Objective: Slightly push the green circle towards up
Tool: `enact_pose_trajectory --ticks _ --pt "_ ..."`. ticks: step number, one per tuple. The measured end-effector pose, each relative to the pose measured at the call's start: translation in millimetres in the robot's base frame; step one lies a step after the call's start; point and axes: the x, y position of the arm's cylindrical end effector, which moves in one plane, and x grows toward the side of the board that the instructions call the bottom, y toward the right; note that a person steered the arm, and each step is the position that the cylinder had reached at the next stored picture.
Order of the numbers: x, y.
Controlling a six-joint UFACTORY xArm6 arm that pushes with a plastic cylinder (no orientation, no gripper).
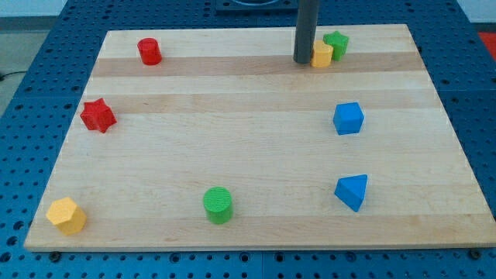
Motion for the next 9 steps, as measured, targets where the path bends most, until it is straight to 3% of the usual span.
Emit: enact_pose_trajectory --ticks 1,2,4,8,9 --pt "-2.1 -10.6" --pt "50.6 -37.1" --pt "91.1 -59.1" --pt "124.3 -73.7" --pt "176.8 -71.4"
